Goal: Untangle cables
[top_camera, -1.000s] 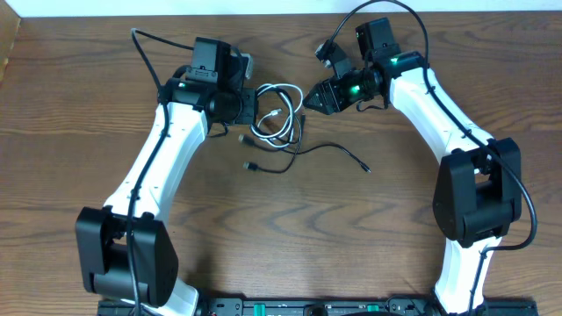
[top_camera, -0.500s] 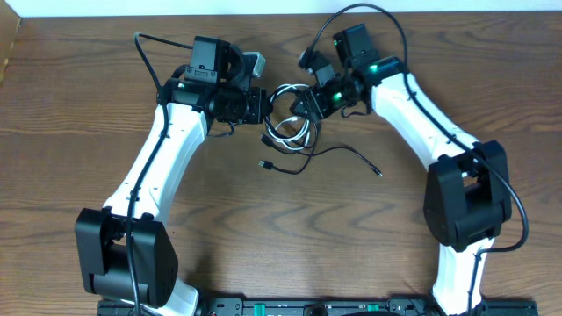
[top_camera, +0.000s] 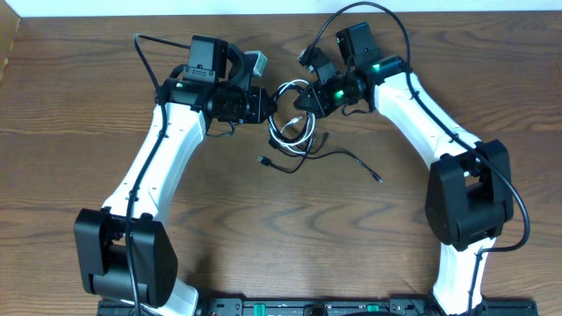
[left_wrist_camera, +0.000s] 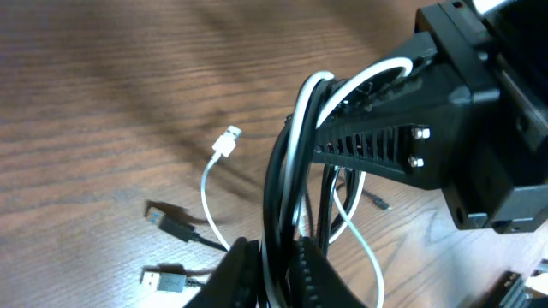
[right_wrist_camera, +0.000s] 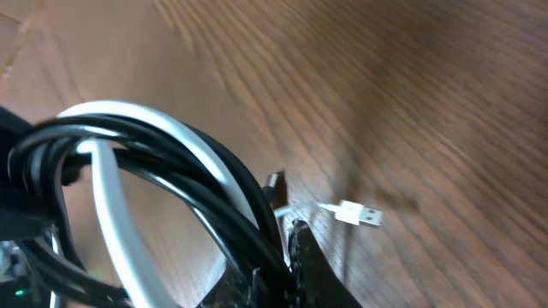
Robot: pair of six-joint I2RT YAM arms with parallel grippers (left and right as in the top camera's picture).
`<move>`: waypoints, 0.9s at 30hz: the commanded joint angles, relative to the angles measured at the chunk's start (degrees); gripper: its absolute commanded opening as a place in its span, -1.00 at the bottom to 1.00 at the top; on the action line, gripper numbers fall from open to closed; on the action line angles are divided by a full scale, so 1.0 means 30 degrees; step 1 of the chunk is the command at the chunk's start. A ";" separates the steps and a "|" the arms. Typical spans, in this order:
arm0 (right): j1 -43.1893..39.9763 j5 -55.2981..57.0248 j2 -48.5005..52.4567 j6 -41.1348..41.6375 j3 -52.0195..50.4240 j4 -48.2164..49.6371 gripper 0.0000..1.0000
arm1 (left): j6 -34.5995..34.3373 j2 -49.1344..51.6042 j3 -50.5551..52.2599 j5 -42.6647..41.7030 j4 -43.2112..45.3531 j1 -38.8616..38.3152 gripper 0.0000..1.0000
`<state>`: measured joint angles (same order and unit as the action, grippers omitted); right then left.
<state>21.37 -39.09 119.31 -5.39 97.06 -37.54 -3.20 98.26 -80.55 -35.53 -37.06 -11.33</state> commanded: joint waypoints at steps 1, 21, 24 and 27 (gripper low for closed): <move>-0.0350 -0.2412 -0.0044 0.0073 0.0022 0.0168 -0.98 | -0.0612 -0.0073 -0.0277 -0.0656 -0.0058 0.0000 -0.29; -0.0350 -0.1093 -0.0044 0.0109 0.0022 0.0357 -0.98 | -0.2186 -0.0066 -0.0073 0.2535 -0.2827 -0.1923 -0.24; -0.0386 -0.1086 -0.0044 0.0226 0.0022 0.0386 -0.98 | -0.2178 -0.0066 -0.0073 0.2565 -0.3344 -0.2222 -0.15; -0.0379 -0.1086 -0.0044 0.0233 0.0022 0.0393 -0.98 | -0.2178 -0.0073 -0.0073 0.2514 -0.4022 -0.2251 -0.07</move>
<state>20.47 -41.91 119.31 -5.19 97.06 -36.58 -9.37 98.26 -80.55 -29.28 -47.62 -18.06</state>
